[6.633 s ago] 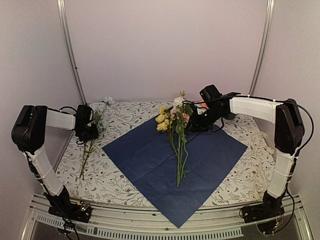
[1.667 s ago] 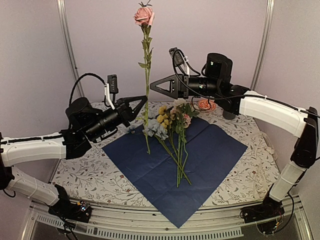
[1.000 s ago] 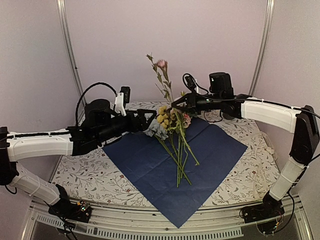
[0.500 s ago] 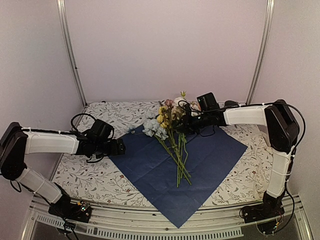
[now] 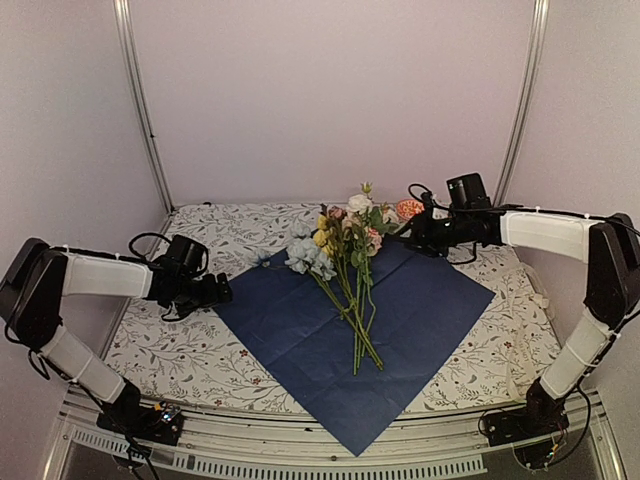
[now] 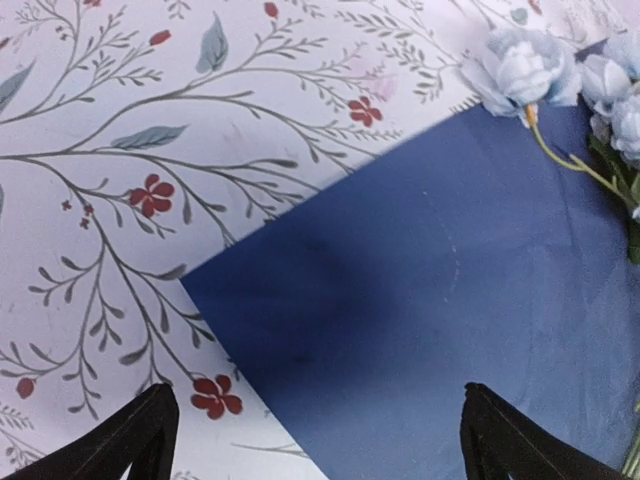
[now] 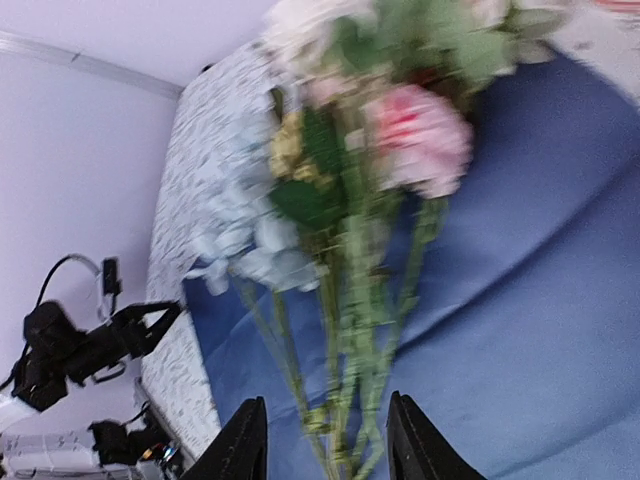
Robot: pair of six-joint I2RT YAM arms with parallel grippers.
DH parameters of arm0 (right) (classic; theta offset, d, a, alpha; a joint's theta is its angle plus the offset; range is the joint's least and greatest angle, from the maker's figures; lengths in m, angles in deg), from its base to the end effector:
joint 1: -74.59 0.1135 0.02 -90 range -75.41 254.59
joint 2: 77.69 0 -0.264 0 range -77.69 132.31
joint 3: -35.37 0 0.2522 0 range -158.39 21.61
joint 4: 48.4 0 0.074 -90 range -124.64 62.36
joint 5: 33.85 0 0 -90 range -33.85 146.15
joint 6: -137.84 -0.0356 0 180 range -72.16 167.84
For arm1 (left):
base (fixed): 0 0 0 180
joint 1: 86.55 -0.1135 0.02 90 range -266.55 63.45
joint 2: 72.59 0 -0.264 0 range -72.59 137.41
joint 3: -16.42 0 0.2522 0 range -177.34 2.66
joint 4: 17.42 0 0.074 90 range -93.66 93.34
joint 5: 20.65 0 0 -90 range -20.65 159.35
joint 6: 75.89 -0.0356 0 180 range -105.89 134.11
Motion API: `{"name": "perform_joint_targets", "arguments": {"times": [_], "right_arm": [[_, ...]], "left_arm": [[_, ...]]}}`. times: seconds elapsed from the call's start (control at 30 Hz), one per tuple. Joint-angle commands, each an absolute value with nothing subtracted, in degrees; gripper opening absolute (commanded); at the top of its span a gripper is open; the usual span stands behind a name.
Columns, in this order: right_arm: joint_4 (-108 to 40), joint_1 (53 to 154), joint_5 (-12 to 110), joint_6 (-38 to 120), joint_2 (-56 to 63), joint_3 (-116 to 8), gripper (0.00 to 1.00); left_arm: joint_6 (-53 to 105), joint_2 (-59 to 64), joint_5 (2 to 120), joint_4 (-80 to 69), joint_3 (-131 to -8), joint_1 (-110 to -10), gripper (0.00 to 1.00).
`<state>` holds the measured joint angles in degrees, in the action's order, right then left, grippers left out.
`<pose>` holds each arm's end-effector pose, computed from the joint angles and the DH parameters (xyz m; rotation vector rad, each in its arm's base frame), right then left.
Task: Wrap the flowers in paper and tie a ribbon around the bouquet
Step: Place the fake flower on the flattened wrapping paper, then adjust the flattened wrapping paper at the center of the board.
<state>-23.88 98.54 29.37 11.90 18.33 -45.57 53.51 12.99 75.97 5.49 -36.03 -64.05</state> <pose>0.3341 0.1660 0.2430 -0.0167 2.4062 1.0549 0.2528 -0.1003 0.1482 -0.4212 2.5277 -0.2753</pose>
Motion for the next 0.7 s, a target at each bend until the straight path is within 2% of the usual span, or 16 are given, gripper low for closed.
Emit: {"name": "perform_joint_targets", "arguments": {"times": [0.0, 0.2, 0.4, 0.57, 0.67], "right_arm": [[-10.6, 90.0, 38.7, 20.2, 20.8, -42.9, 0.44], [-4.1, 86.2, 48.5, 26.8, 25.2, -43.0, 0.50], [-7.4, 85.9, 39.8, 27.5, 30.1, -40.7, 0.49], [-10.9, 87.1, 35.1, 26.0, 31.9, -39.1, 0.49], [-11.5, 87.6, 34.2, 25.8, 32.3, -39.0, 0.49]], "left_arm": [[52.7, 16.3, 70.7, 1.7, -35.4, -67.7, 0.99], [53.4, 23.9, 61.9, -2.0, -38.0, -68.0, 0.99], [54.7, 24.7, 54.2, -9.1, -37.9, -67.0, 0.96], [54.9, 24.4, 50.8, -13.7, -38.4, -65.5, 0.82], [54.9, 24.0, 50.6, -14.5, -38.8, -64.6, 0.64]]}}
